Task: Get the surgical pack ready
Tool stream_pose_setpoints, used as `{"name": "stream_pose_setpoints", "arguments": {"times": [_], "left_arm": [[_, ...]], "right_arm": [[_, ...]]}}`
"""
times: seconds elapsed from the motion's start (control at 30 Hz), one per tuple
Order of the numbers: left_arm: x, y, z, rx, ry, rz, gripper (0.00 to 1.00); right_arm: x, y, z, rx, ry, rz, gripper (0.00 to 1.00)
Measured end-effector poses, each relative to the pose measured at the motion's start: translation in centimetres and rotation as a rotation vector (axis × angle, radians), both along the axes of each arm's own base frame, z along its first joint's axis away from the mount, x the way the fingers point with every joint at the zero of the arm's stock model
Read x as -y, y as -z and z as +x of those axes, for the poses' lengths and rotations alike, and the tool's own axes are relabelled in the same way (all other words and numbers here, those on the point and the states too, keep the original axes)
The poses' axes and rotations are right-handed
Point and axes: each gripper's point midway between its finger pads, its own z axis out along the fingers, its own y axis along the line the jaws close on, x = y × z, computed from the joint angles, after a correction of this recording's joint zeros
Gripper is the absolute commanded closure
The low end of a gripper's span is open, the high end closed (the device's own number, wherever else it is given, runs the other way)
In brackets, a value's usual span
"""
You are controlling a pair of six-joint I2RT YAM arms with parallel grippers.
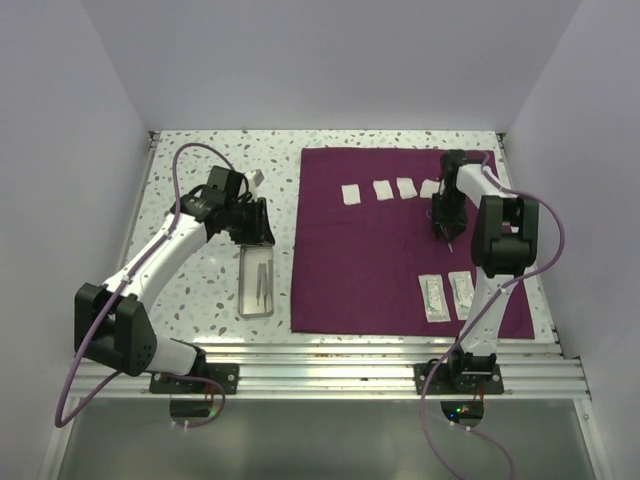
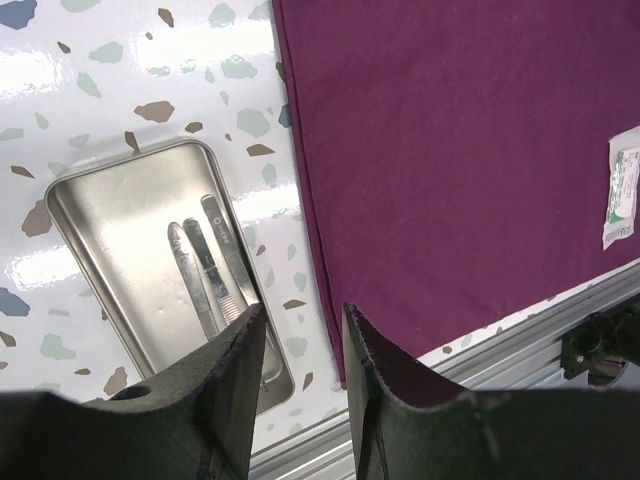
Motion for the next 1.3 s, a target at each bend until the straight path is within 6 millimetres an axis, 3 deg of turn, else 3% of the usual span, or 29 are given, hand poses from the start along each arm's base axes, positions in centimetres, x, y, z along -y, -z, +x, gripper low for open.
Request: {"name": "stream_pose_setpoints", "arguments": {"times": [0.2,0.47,0.6,0.77,0.9,1.13,1.3], "left_arm": [[0.0,-0.2,0.0,0.004,-0.001,-0.003,0.59],[0.2,-0.2,0.0,0.004,0.003,-0.012,0.59],[0.2,-0.2,0.0,0.004,0.004,-0.014,0.59],[0.3,-0.1,0.0,0.001,0.005,-0.016,0.59],[0.3,0.0,0.0,-0.005,0.007,-0.017,0.59],[0.8,0.7,-0.1,-0.039,0.023,-0.032,0.56],[1.6,1.6,-0.1,-0.078,0.048,-0.064,0.55]], "right_arm": [[0.4,-0.1,0.2,0.018,0.004,0.007,0.64],[1.6,0.0,0.2,0.028,0.041,0.033,0.67],[1.6,0.0,0.3,0.030,0.037,0.035,0.77],[1.5,0.0,0.3,0.029,0.034,0.033,0.83],[1.6,0.0,0.2,0.026,0.036,0.030,0.99],[1.0,-0.9,0.0,0.024,0.081,0.039,1.00],[-0.4,-2.5,-0.7,0.029,0.105,0.100,1.00]]}}
